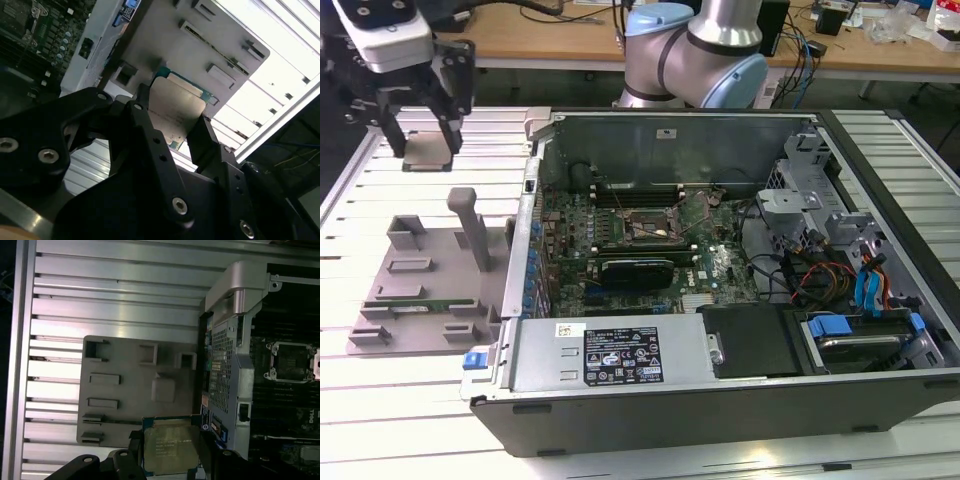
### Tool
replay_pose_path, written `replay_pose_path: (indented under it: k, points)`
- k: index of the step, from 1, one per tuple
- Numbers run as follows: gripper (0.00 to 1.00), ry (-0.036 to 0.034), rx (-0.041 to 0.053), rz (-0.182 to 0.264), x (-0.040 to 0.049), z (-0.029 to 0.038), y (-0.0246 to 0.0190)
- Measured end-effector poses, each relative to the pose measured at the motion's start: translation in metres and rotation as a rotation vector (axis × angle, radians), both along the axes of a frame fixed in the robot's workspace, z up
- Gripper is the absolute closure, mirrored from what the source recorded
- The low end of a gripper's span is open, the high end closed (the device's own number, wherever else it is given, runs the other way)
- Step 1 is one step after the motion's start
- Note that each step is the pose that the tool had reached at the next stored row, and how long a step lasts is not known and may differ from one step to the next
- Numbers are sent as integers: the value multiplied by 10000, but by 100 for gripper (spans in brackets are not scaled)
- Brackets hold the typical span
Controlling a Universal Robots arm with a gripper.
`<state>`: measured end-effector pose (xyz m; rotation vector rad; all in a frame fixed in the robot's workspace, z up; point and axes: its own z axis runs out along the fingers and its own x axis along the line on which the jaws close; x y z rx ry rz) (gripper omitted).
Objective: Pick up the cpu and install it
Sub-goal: 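Pick up the cpu and move it towards the insertion slot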
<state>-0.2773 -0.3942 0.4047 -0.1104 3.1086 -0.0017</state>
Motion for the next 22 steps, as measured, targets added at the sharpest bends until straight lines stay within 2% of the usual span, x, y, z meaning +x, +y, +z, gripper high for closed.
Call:
replay_pose_path:
  k: [1,8,10,15,16,22]
  points:
    - [46,1,0,1,29,0,0]
    - [46,10,0,0,513,-4,0]
    - [46,9,0,-1,586,-4,0]
    - [46,12,-1,0,882,-13,0]
    - [46,12,-1,-1,974,-15,1]
    - [46,14,-1,0,1238,-15,1]
